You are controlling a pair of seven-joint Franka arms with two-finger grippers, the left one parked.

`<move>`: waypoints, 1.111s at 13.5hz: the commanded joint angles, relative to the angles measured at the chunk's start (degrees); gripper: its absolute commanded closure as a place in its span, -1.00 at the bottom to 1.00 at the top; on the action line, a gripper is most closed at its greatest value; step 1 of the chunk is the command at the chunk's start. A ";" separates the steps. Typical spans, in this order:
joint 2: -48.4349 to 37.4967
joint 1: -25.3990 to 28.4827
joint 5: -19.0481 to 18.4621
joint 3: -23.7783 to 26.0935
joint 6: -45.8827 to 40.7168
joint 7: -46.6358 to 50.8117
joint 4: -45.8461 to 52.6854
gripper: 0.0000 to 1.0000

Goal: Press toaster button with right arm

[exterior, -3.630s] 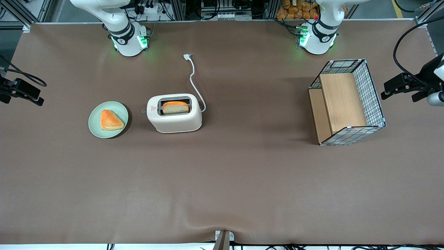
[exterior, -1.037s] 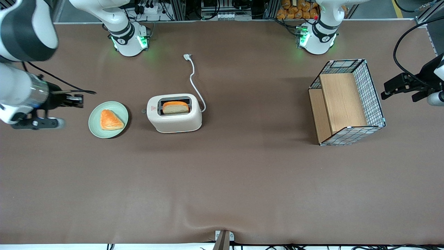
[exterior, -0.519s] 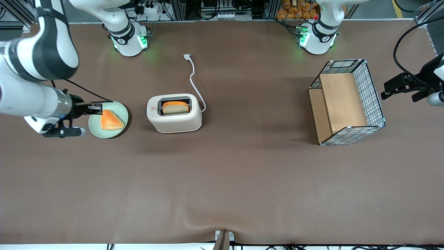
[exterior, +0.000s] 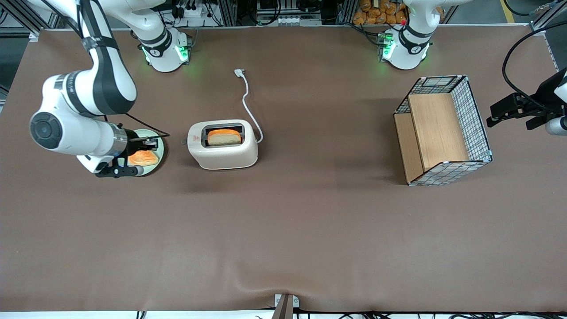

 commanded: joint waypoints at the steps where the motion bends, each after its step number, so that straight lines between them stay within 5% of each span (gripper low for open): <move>1: -1.36 1.93 2.27 -0.41 5.08 0.13 -5.38 1.00; 9: -1.19 1.93 9.91 -0.41 5.70 0.04 -9.25 1.00; 15: -1.10 1.84 12.29 -0.41 5.70 -0.22 -10.31 1.00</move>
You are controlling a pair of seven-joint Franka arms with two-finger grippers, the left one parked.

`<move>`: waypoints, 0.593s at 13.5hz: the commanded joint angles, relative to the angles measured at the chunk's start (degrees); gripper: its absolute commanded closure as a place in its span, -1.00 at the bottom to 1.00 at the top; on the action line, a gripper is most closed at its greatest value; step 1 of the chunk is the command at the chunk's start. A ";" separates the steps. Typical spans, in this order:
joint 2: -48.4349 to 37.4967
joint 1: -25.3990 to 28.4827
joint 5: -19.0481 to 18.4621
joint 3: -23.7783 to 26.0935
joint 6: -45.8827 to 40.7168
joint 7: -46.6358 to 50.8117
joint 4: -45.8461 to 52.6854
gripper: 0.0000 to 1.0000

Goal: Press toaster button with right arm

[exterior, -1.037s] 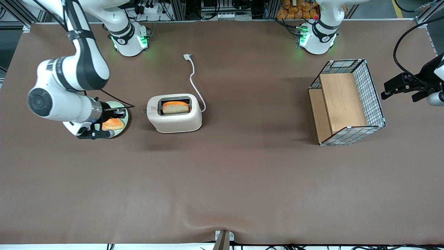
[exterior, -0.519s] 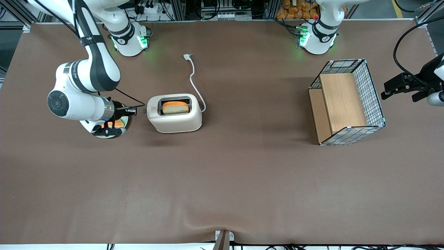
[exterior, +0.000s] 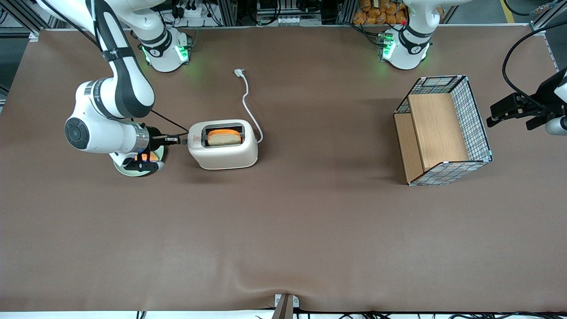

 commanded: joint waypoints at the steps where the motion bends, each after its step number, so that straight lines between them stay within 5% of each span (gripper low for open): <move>1: -1.11 0.43 3.08 -0.34 1.17 -0.38 -2.01 1.00; 8: 0.38 0.34 4.75 -0.34 2.75 -0.81 -2.45 1.00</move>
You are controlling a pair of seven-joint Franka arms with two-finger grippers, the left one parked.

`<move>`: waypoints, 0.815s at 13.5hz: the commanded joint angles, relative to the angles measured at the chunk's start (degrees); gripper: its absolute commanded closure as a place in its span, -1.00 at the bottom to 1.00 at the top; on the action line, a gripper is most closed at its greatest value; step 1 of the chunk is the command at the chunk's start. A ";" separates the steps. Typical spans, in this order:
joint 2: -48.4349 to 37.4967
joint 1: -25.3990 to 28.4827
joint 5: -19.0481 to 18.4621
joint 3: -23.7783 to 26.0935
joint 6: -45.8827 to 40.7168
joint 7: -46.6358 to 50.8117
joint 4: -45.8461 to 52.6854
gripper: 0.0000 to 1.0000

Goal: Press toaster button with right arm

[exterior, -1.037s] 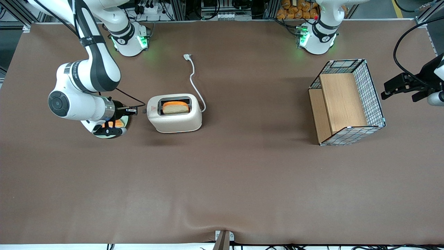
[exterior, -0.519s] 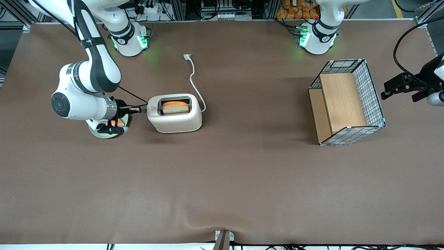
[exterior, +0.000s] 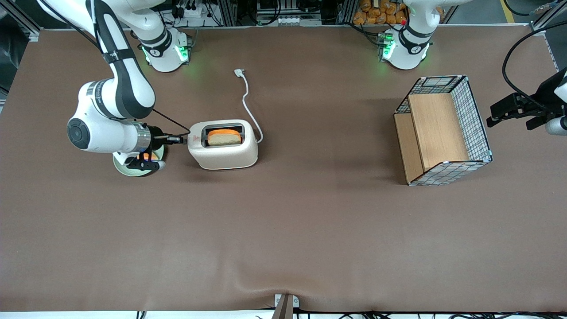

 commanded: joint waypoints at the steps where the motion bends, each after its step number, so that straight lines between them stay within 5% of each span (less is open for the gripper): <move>1: 0.43 0.25 2.30 -0.33 1.55 -0.81 -0.97 1.00; 11: 3.24 0.25 3.79 -0.33 5.68 -3.18 -2.73 1.00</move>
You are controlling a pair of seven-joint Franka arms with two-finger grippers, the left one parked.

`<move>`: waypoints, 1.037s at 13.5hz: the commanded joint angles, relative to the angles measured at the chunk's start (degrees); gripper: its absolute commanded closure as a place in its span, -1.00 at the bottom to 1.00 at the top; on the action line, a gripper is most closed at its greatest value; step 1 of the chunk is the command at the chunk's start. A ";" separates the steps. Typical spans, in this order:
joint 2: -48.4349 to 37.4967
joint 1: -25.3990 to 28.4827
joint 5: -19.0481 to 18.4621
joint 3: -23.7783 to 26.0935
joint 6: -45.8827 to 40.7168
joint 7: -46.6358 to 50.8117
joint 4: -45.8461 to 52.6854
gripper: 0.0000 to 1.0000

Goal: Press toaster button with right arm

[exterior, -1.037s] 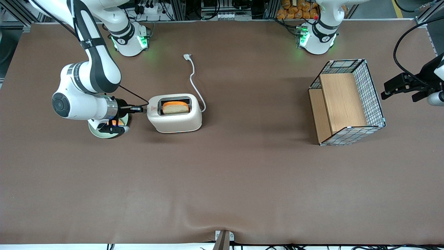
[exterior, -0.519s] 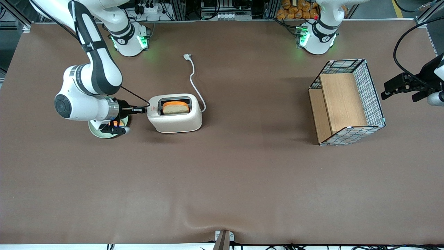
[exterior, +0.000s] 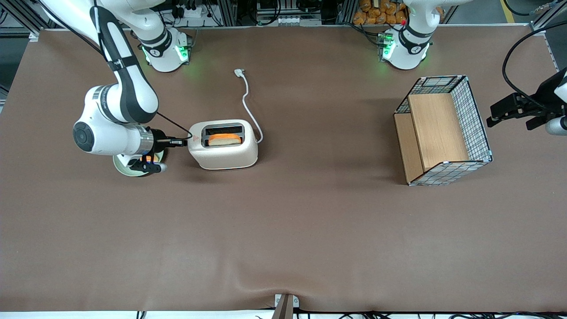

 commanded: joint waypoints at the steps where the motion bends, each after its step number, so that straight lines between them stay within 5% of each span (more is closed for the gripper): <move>1: 1.61 -0.01 2.27 -0.27 2.27 -3.53 -1.27 1.00; 14: 5.74 -0.01 7.20 -0.27 5.53 -7.94 -2.06 1.00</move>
